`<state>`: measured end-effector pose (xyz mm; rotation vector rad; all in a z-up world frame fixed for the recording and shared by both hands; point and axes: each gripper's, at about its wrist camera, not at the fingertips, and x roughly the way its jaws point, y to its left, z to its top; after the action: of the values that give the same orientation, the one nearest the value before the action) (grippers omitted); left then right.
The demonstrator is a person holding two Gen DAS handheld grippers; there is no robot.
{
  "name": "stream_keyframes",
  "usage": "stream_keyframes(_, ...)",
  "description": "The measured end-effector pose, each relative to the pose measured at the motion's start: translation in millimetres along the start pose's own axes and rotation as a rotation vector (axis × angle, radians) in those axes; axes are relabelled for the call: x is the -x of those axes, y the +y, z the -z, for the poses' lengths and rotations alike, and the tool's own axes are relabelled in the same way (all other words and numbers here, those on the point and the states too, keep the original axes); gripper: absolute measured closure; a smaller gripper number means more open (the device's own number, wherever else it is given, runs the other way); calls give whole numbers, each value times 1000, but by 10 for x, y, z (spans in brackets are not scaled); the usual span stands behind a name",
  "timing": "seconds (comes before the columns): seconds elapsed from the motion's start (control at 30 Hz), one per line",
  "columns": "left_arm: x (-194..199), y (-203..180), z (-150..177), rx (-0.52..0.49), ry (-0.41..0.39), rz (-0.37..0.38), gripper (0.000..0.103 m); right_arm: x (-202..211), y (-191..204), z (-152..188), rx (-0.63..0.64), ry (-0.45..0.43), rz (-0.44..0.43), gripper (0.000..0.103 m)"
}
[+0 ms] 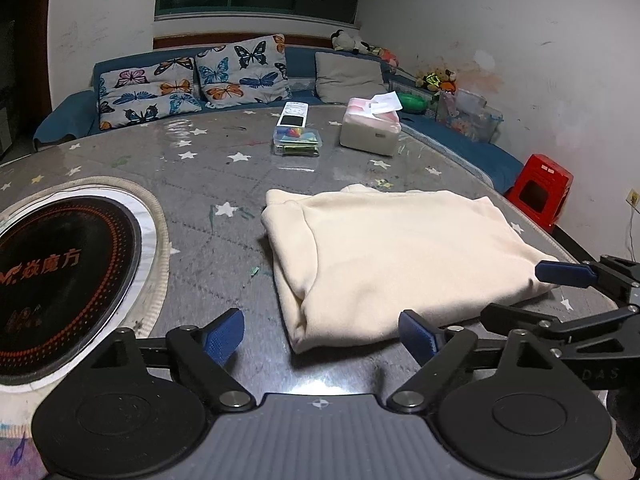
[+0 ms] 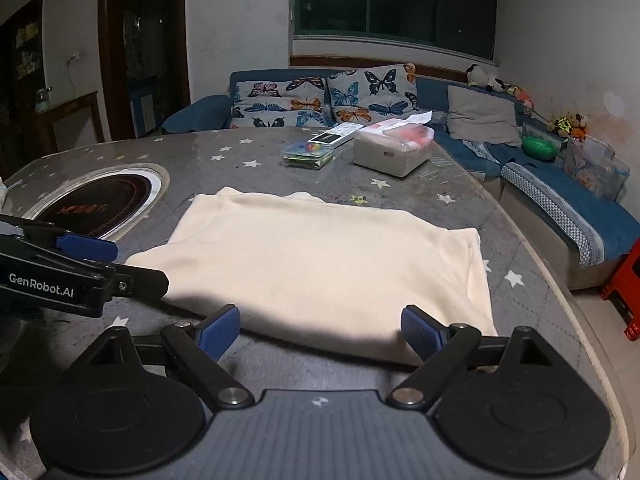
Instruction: Fold clothes
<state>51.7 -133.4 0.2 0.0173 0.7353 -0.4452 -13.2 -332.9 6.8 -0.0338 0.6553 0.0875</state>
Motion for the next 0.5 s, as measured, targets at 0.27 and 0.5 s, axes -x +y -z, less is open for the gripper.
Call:
stream_keyframes(0.27,122,-47,75,-12,-2,-6,9,135,74,165,-18,7,14,3)
stream_keyframes(0.5,209,-100,142,-37,-9,-22,5,257,66,279,-52,9,27,2)
